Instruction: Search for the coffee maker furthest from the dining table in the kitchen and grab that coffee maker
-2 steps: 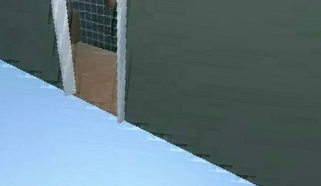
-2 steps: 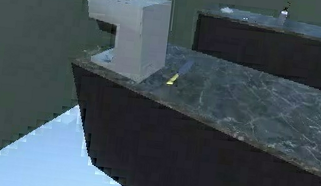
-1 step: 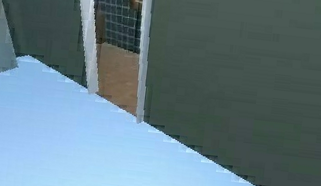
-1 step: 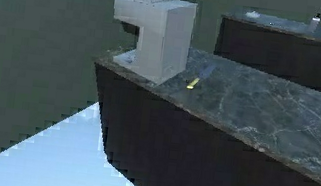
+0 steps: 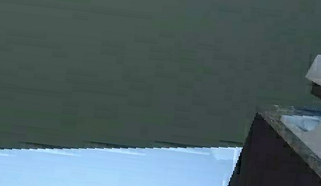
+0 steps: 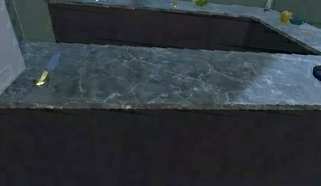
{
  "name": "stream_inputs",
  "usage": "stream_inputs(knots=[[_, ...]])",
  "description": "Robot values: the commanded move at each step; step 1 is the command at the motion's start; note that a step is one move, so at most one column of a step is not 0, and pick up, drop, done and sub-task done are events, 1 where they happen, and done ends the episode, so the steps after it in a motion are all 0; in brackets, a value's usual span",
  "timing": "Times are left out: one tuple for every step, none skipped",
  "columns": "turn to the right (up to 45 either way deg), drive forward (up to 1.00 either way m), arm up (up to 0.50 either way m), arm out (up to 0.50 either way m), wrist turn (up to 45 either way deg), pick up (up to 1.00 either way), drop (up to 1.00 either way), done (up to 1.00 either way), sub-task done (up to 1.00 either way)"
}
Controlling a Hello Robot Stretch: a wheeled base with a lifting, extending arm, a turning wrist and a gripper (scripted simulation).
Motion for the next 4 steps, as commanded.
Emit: stream_inputs(knots=[[12.0, 0.00, 0.00, 0.00, 0.0, 0.00, 0.00, 0.00, 0.00], [0.0, 1.00, 0.00, 0.00, 0.0, 0.00, 0.00, 0.00, 0.00], [6.0, 0.00, 0.00, 0.00, 0.0, 0.00, 0.00, 0.00, 0.00], [0.0, 0.10, 0.00, 0.00, 0.0, 0.00, 0.00, 0.00, 0.00]])
